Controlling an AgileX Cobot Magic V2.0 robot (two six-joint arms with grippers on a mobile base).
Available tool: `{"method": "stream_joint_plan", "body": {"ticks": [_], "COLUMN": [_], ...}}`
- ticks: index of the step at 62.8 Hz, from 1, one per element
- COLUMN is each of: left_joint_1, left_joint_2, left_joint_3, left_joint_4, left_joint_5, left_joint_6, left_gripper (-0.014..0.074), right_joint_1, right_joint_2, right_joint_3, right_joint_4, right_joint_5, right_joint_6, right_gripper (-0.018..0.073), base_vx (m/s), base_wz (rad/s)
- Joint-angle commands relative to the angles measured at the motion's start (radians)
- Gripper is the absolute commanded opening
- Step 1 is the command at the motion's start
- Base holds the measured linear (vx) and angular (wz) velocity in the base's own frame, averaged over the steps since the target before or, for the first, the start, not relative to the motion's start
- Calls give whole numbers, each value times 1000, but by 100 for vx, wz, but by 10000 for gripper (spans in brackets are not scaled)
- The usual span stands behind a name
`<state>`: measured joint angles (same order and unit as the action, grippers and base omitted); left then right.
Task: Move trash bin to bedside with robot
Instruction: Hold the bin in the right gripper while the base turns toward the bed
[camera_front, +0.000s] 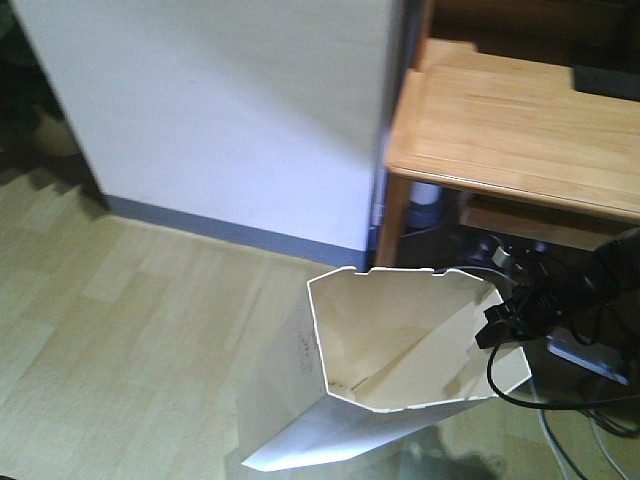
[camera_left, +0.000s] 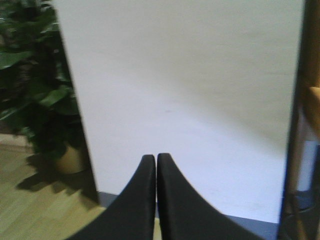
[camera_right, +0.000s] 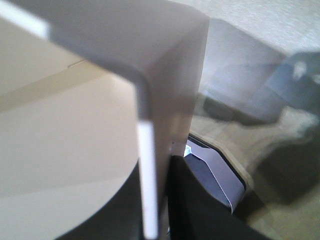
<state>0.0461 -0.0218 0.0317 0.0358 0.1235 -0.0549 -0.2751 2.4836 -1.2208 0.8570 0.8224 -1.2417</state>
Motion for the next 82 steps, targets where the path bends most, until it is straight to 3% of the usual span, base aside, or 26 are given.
{"method": "stream_joint_plan", "body": {"ticks": [1,82], "left_joint_1": [0,0], "left_joint_2": [-5,-5], "left_joint_3": [-24,-24], "left_joint_4": [-1,-1], "left_joint_5": [-73,-73], "left_joint_6": [-4,-4], "left_gripper": [-6,-6], "right_joint_1": [1,1], "right_joint_2": [-79,-79], "right_joint_3": [-10,-10], "right_joint_4": [94,93], "right_joint_5": [241,242], "right_joint_6": [-7,-8], "right_gripper": [-4,-4], "base_vx": [-6,5], "base_wz": [65,52]}}
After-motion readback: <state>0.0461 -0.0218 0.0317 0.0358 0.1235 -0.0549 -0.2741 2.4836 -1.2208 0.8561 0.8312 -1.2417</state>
